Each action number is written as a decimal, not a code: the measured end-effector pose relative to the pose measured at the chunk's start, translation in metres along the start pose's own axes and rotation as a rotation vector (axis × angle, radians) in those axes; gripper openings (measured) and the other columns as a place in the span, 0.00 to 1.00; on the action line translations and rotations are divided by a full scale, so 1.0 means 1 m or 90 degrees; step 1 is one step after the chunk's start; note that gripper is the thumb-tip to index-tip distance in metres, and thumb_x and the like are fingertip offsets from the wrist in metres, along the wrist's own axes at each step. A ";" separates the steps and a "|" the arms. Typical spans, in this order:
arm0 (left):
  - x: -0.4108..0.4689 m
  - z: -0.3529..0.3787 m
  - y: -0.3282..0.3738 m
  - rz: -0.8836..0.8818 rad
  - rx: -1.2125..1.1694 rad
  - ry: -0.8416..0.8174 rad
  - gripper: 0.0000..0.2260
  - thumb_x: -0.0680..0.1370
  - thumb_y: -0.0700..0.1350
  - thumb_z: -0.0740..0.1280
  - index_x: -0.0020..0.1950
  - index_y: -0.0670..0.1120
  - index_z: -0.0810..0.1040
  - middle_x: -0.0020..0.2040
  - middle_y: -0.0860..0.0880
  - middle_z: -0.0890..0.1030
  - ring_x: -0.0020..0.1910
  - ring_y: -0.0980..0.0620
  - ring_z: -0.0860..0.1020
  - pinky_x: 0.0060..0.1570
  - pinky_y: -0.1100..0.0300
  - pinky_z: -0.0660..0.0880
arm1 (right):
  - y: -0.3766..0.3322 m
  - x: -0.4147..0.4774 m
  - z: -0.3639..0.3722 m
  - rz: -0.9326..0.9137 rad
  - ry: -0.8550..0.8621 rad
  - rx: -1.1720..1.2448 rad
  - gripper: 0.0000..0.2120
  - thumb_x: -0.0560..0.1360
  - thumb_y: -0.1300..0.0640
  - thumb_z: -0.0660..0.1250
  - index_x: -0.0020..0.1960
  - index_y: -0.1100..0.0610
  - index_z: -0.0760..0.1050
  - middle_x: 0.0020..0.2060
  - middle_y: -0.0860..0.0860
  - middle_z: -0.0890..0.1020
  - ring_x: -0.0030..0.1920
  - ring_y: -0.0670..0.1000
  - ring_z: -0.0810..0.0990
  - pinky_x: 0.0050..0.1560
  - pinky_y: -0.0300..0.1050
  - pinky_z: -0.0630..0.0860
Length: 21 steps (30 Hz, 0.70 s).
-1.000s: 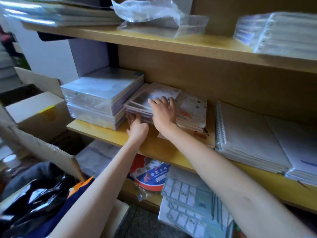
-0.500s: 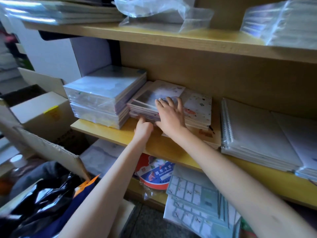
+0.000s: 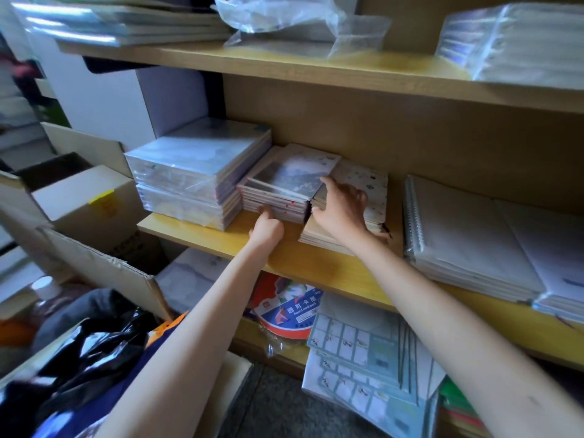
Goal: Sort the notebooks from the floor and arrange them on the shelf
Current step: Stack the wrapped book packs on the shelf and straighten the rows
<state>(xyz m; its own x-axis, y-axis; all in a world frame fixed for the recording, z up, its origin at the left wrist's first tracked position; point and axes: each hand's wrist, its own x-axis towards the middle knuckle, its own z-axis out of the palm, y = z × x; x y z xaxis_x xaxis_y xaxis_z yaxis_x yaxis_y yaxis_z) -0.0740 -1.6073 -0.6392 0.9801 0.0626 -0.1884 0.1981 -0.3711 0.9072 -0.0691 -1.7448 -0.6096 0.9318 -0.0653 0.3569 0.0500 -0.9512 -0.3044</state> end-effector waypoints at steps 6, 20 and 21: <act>0.000 0.015 -0.005 0.048 0.206 -0.028 0.31 0.76 0.36 0.54 0.78 0.47 0.47 0.78 0.46 0.47 0.77 0.48 0.48 0.74 0.52 0.43 | 0.005 0.010 -0.005 -0.047 -0.060 -0.033 0.36 0.72 0.45 0.68 0.74 0.52 0.58 0.69 0.54 0.69 0.70 0.57 0.63 0.66 0.52 0.57; 0.007 0.006 -0.019 0.177 0.000 0.274 0.28 0.79 0.44 0.56 0.78 0.46 0.49 0.78 0.46 0.52 0.75 0.47 0.56 0.69 0.51 0.59 | -0.005 0.033 0.000 -0.039 -0.142 -0.004 0.39 0.67 0.29 0.64 0.73 0.44 0.59 0.74 0.54 0.62 0.73 0.59 0.55 0.70 0.57 0.52; 0.012 0.007 -0.020 0.197 0.029 0.251 0.28 0.80 0.45 0.54 0.78 0.48 0.46 0.78 0.48 0.50 0.75 0.48 0.55 0.69 0.50 0.60 | -0.005 0.036 0.001 -0.052 -0.144 -0.004 0.37 0.68 0.30 0.64 0.72 0.44 0.61 0.74 0.53 0.62 0.73 0.58 0.55 0.70 0.57 0.51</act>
<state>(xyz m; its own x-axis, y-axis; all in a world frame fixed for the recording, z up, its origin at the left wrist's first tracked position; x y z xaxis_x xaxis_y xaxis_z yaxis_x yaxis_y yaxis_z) -0.0667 -1.6055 -0.6626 0.9249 0.2855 0.2511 -0.0948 -0.4665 0.8794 -0.0356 -1.7419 -0.5962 0.9817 0.0800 0.1729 0.1264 -0.9526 -0.2768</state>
